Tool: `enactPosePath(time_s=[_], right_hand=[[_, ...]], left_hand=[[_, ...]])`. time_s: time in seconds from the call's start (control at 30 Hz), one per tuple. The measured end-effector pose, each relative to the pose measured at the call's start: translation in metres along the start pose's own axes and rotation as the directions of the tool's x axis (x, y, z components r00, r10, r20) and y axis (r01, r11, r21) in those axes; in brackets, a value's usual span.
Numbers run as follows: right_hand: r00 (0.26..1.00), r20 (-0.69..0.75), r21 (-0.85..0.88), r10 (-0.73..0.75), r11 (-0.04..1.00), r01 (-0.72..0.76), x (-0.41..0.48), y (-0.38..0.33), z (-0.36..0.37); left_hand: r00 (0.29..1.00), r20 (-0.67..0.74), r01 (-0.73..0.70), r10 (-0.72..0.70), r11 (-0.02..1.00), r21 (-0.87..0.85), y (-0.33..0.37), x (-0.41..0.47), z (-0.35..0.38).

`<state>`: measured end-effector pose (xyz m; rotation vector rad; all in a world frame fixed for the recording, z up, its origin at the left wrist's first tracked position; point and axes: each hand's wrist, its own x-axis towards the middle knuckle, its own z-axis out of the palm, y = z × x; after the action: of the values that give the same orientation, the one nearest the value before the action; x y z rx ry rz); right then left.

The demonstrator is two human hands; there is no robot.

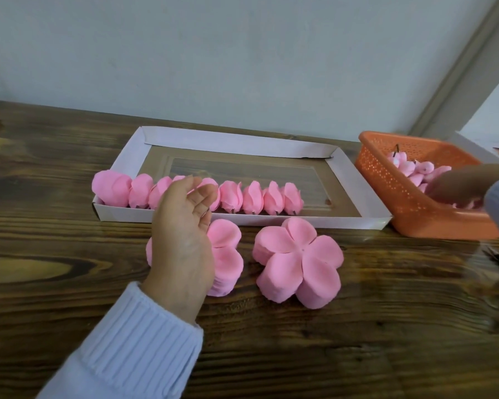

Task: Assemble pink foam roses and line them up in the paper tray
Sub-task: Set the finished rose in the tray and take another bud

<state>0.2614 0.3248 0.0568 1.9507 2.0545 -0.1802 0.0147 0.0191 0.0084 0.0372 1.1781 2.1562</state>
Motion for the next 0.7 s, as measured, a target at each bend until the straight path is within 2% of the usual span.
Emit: enactPosePath(time_s=[0.17, 0.33, 0.47, 0.53, 0.6, 0.7], right_hand=[[0.994, -0.021, 0.1, -0.108, 0.989, 0.109, -0.002, 0.011, 0.007], [0.996, 0.006, 0.031, -0.093, 0.995, 0.093, -0.002, 0.017, 0.009], [0.992, 0.042, 0.234, -0.116, 0.967, 0.103, -0.006, 0.016, 0.006], [0.992, 0.015, 0.334, -0.125, 0.936, 0.113, -0.004, 0.018, 0.005], [0.991, 0.031, 0.337, -0.131, 0.935, 0.113, -0.006, 0.021, 0.003], [0.994, 0.016, 0.249, -0.106, 0.964, 0.098, -0.008, 0.025, 0.001]], left_hand=[[1.0, 0.005, -0.004, 0.004, 1.0, 0.008, 0.0, 0.0, 0.001], [1.0, 0.014, -0.012, 0.012, 1.0, 0.015, -0.001, 0.0, 0.001], [1.0, 0.017, -0.009, 0.009, 1.0, 0.007, 0.0, 0.001, 0.002], [1.0, 0.019, -0.011, 0.011, 1.0, 0.012, -0.001, 0.001, 0.001], [1.0, 0.019, -0.013, 0.012, 1.0, 0.021, -0.001, 0.001, 0.001], [1.0, 0.022, -0.014, 0.013, 0.999, 0.029, -0.002, 0.002, 0.0]])
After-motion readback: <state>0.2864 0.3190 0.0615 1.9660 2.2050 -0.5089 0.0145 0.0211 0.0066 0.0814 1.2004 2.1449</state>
